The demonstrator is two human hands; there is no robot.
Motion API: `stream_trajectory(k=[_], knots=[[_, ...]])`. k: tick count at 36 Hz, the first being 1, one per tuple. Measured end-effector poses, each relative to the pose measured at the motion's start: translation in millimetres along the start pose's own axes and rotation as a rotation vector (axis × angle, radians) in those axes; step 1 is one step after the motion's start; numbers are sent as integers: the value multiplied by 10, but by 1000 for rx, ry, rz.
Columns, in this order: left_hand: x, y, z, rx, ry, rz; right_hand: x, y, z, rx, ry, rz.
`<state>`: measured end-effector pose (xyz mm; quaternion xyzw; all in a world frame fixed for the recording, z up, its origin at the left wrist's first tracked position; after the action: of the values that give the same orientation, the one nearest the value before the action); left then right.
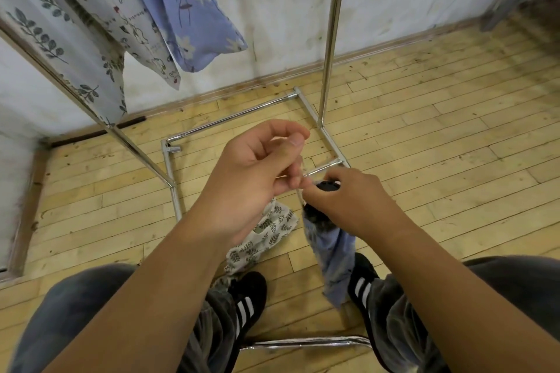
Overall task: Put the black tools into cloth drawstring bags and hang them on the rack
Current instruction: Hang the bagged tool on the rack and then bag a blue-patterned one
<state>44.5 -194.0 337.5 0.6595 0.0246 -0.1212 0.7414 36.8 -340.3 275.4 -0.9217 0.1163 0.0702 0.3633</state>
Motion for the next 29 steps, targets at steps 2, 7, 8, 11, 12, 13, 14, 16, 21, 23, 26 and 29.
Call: stream_trajectory(k=[2,7,8,11,12,13,14,16,21,23,26,29], knots=[[-43,63,45,-65,-60,21,1,41,-1,28,-6,38],[6,-51,-71,159,-44,-37,-28,66,4,106,-49,70],[32,-79,-109,265,-21,-34,-39,51,22,158,-91,83],[56,-221,-164,381,27,-100,-76,-27,25,361,-173,110],[62,-269,-176,378,37,-136,-88,-43,8,384,-175,118],[68,-301,-181,373,43,-164,-93,-53,-2,398,-168,126],[84,-316,-184,384,48,-174,-104,-66,-8,415,-167,133],[115,-315,-178,460,39,-167,-123,-98,4,476,-183,152],[126,-366,-42,652,-99,-142,-138,-213,-60,469,-180,76],[136,-386,-11,697,-119,-102,-139,-264,-80,483,-179,39],[163,-395,31,698,-96,-30,-158,-354,-92,522,-209,-17],[215,-372,-31,663,-1,8,-180,-423,-115,510,-252,-85]])
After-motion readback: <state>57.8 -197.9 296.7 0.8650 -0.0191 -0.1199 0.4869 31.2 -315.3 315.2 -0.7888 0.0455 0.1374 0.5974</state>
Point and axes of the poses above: each hand's wrist, its own x-axis towards the middle knuckle, its own z-axis out of the palm, y = z × x, the point moved 9 cm from there along x, towards the middle knuckle, and after that the axes turned 7 degrees about y, right-handed, at the moved point
